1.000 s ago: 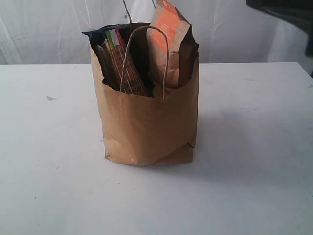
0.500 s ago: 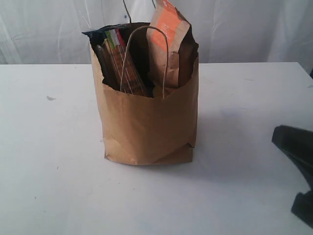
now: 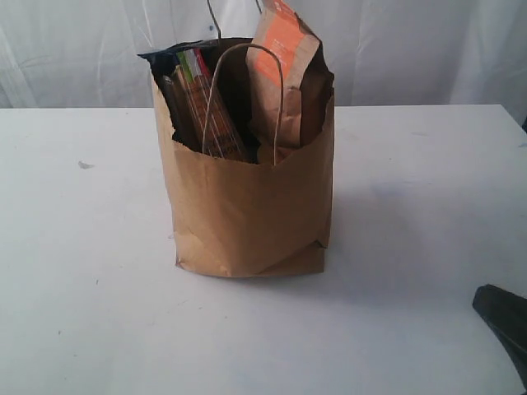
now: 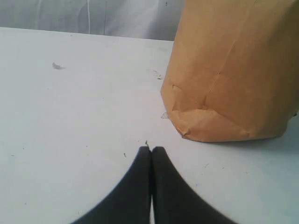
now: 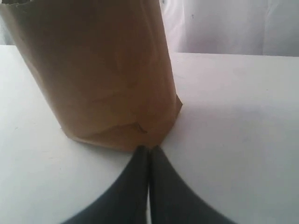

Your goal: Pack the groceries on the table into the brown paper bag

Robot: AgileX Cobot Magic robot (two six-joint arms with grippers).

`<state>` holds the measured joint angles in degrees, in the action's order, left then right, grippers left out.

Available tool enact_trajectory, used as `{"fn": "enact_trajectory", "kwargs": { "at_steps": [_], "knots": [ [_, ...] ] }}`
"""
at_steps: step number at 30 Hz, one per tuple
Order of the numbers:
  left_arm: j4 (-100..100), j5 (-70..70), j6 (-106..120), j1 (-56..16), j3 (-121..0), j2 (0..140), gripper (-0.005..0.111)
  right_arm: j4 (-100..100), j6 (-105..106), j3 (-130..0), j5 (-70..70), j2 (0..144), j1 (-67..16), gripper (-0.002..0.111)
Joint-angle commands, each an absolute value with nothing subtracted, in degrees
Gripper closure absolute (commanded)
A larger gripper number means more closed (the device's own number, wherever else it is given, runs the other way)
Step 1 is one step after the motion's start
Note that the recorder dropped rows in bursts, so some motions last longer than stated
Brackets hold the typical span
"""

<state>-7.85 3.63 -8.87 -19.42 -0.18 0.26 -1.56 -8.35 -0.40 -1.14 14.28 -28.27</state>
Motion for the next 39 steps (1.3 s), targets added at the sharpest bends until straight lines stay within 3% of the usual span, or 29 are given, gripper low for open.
{"fn": "enact_trajectory", "kwargs": {
  "at_steps": [1, 6, 18, 39],
  "knots": [
    [-8.46, 3.44, -9.01, -19.38, 0.0, 0.0, 0.107, -1.93, -9.25, 0.0, -9.38, 9.16, -23.58, 0.108],
    [-8.46, 3.44, -9.01, -19.38, 0.0, 0.0, 0.107, -1.93, -9.25, 0.0, -19.74, 0.0, -16.79, 0.108],
    [-8.46, 3.44, -9.01, -19.38, 0.0, 0.0, 0.107, -3.41, -9.21, 0.0, -20.11, 0.0, -0.52, 0.108],
    [-8.46, 3.44, -9.01, -19.38, 0.0, 0.0, 0.107, -1.46, -4.13, 0.0, -15.51, 0.0, 0.0, 0.108]
  ]
}}
